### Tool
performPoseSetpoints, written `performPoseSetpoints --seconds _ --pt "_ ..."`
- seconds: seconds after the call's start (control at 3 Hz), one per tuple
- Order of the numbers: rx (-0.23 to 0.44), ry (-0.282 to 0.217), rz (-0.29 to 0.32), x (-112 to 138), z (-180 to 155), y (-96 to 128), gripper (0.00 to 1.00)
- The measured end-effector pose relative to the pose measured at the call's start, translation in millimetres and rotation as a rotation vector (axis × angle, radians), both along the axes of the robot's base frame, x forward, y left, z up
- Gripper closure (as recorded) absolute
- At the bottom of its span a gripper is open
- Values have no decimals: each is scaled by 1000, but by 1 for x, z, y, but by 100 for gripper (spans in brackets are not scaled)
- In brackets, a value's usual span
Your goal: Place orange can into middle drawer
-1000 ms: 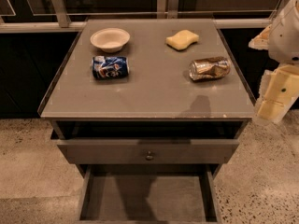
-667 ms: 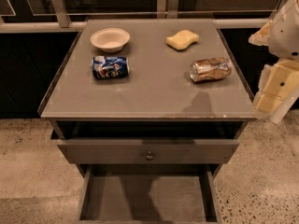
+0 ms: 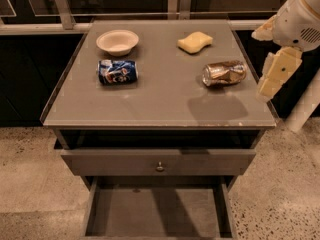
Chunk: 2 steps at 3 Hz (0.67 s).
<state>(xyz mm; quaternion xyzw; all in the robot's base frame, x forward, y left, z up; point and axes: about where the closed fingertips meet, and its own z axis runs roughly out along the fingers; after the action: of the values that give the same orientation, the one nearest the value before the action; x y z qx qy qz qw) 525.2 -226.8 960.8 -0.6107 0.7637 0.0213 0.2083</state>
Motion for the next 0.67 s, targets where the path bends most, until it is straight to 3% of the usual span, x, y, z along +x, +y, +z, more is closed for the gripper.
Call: performPoseSetpoints --seconds 0.67 --pt "131 58 33 65 -59 9 0"
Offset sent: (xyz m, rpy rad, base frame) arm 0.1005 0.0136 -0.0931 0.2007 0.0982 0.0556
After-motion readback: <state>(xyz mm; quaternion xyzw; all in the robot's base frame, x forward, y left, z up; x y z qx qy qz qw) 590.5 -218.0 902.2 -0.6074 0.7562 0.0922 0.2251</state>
